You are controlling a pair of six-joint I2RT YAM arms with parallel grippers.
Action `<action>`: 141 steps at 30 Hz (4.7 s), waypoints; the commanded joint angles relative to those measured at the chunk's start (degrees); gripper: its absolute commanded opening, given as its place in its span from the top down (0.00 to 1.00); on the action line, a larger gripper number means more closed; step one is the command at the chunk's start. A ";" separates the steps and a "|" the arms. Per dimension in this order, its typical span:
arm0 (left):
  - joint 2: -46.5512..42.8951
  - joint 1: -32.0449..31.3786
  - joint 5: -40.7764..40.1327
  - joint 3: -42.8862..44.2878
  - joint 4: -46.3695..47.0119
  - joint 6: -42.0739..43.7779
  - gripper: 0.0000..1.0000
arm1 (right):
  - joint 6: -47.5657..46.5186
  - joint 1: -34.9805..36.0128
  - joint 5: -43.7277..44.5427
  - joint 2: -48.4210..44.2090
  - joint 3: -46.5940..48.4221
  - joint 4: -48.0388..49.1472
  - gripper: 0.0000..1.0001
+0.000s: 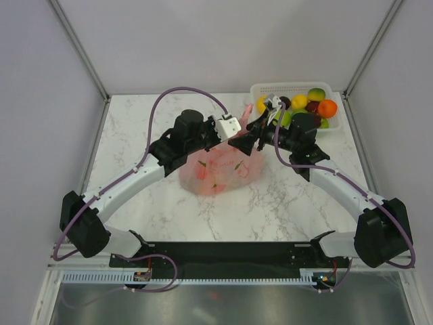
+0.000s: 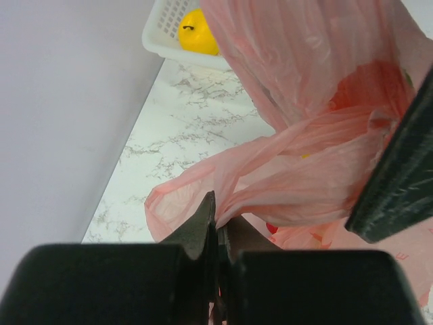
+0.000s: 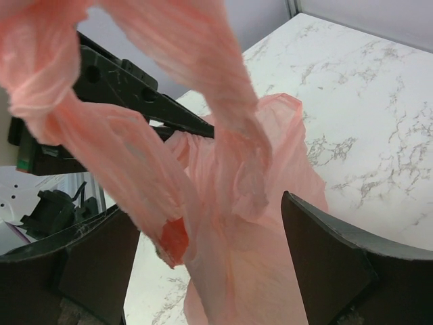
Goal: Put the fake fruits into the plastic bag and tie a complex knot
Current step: Tie the plastic bag at the center of the board.
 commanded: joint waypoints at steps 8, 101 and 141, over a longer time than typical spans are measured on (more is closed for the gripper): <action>-0.49 -2.27 2.08 3.13 -1.78 -2.00 0.98 | -1.92 -0.24 6.05 -2.44 0.64 -1.72 0.12; 0.74 -2.98 -1.62 -0.39 -1.17 9.43 0.98 | -0.78 -2.17 6.67 0.90 10.13 -16.49 0.78; 1.80 -3.41 -0.91 1.37 -1.35 7.41 0.98 | 1.51 -3.05 -1.77 -0.95 2.05 -2.33 0.19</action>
